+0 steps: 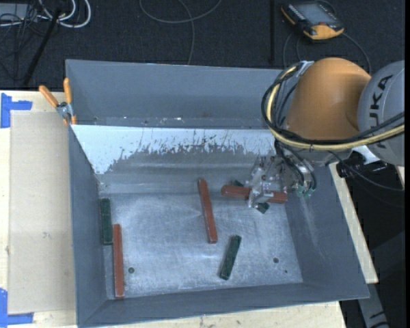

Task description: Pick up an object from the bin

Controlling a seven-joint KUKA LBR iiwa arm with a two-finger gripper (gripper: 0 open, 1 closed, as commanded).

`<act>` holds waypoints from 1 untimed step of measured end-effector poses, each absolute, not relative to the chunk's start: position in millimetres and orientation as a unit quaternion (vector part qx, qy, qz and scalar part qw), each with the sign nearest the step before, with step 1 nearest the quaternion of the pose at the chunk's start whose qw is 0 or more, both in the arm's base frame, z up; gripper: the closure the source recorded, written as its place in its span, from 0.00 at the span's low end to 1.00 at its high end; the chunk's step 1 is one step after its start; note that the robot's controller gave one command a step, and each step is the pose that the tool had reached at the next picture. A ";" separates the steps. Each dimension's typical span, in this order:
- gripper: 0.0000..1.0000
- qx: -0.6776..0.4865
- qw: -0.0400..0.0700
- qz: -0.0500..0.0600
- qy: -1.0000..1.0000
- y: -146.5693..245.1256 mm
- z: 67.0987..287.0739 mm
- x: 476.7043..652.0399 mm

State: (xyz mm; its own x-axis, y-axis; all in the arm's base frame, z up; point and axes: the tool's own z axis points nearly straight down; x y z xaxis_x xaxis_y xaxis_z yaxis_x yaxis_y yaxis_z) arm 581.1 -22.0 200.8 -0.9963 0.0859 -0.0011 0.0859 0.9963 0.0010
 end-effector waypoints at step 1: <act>1.00 0.043 0.001 0.000 0.999 -22.1 200.7 581.1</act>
Offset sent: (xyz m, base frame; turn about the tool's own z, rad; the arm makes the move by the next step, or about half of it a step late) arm -0.0383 -0.0440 0.0990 -0.1419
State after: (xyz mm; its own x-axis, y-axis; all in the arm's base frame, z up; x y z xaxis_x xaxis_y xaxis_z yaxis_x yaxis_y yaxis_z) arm 581.1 -22.1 200.7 -0.9963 0.0860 -0.0010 0.0860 0.9963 0.0010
